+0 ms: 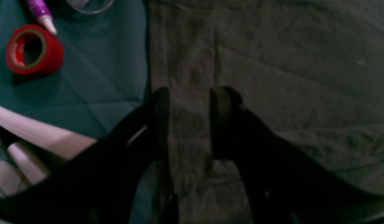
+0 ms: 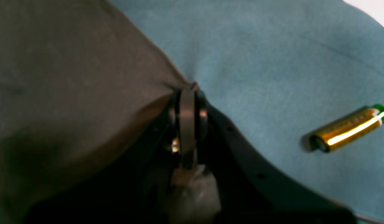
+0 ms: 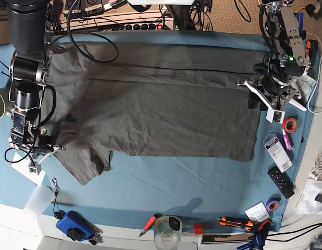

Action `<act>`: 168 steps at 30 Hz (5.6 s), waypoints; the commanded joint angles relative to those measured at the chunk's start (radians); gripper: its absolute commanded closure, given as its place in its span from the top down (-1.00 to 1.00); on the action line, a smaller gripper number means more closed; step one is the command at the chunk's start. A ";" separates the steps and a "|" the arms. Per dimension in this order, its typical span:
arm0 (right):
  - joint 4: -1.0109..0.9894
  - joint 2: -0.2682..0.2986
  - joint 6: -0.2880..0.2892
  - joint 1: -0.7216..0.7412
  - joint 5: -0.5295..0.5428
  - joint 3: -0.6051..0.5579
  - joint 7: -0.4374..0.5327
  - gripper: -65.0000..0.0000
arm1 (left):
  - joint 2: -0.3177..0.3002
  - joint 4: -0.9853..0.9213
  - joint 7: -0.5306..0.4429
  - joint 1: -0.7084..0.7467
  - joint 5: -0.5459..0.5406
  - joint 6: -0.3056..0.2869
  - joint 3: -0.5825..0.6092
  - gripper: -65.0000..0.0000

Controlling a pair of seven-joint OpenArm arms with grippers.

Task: Fold the T-shirt properly
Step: 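Grasp the shirt's sleeve corner with the right gripper and tuck it inward, then lower the left gripper to the shirt's hem corner and grasp it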

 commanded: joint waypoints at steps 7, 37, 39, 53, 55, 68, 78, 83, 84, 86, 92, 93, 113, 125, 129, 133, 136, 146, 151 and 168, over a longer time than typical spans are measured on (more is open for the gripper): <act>0.129 0.013 0.014 0.011 0.042 0.002 -0.165 -1.00 | -0.008 0.016 -0.026 -0.010 -0.007 0.000 -0.002 -0.32; 0.691 0.066 -0.014 -0.332 0.341 0.121 -0.512 -1.00 | -0.008 0.016 -0.032 -0.010 -0.007 0.000 -0.002 -0.32; 0.719 0.061 0.006 -0.371 0.373 0.173 -0.517 -1.00 | -0.008 0.016 -0.032 -0.010 -0.007 0.000 -0.002 -0.32; 0.893 0.061 0.131 -0.648 0.611 0.349 -0.570 -1.00 | -0.008 0.016 -0.032 -0.010 -0.007 0.000 -0.002 -0.32; 0.906 0.060 0.142 -0.655 0.627 0.349 -0.571 -1.00 | -0.008 0.016 -0.032 -0.010 -0.007 0.000 -0.002 -0.32; 0.951 0.061 0.206 -0.654 0.640 0.349 -0.605 -0.31 | -0.008 0.016 -0.032 -0.010 -0.007 0.000 -0.002 -0.32; 1.138 0.061 0.216 -0.620 0.642 0.415 -0.578 -0.21 | -0.008 0.016 -0.032 -0.010 -0.007 0.000 -0.002 -0.32; 1.095 0.057 0.140 -0.586 0.491 0.489 -0.408 -0.21 | -0.008 0.016 -0.032 -0.007 -0.007 0.000 -0.002 -0.32; 1.062 0.058 0.119 -0.564 0.468 0.494 -0.405 -0.21 | -0.008 0.016 -0.033 -0.008 -0.007 0.000 -0.002 -0.32; 0.968 0.059 0.096 -0.510 0.449 0.499 -0.401 -0.21 | -0.008 0.016 -0.032 -0.007 -0.007 -0.001 -0.001 -0.32; 0.633 0.058 0.098 -0.301 0.464 0.498 -0.402 -0.21 | -0.008 0.016 -0.032 -0.008 -0.007 -0.001 -0.001 -0.32; 0.589 0.058 0.098 -0.274 0.464 0.497 -0.404 -0.21 | -0.008 0.016 -0.032 -0.008 -0.007 -0.001 -0.001 -0.32; 0.253 -0.037 0.113 -0.194 0.403 0.497 -0.348 -0.21 | -0.008 0.016 -0.032 -0.010 -0.007 0.000 -0.001 -0.32; 0.253 -0.042 0.111 -0.194 0.370 0.497 -0.348 -0.21 | -0.008 -0.013 -0.084 -0.075 0.036 0.000 -0.001 -0.29; 0.253 -0.042 0.111 -0.194 0.370 0.497 -0.364 -0.21 | -0.008 -0.125 -0.083 -0.174 0.041 -0.001 -0.001 -0.02; 0.253 -0.042 0.111 -0.194 0.370 0.497 -0.370 -0.21 | -0.008 -0.286 -0.044 -0.307 0.026 0.000 -0.001 0.00; 0.253 -0.042 0.111 -0.194 0.370 0.497 -0.370 -0.21 | -0.008 -0.361 0.005 -0.410 0.004 0.000 -0.001 0.00; 0.253 -0.042 0.112 -0.194 0.370 0.497 -0.371 -0.21 | -0.008 -0.666 0.020 -0.650 0.013 -0.005 -0.001 -0.01; 0.253 -0.042 0.112 -0.194 0.370 0.497 -0.372 -0.21 | -0.008 -0.773 0.001 -0.715 0.108 -0.007 -0.001 -0.01; 0.253 -0.042 0.112 -0.194 0.370 0.497 -0.372 -0.21 | -0.008 -0.983 -0.107 -0.711 0.208 0.011 0.070 -0.01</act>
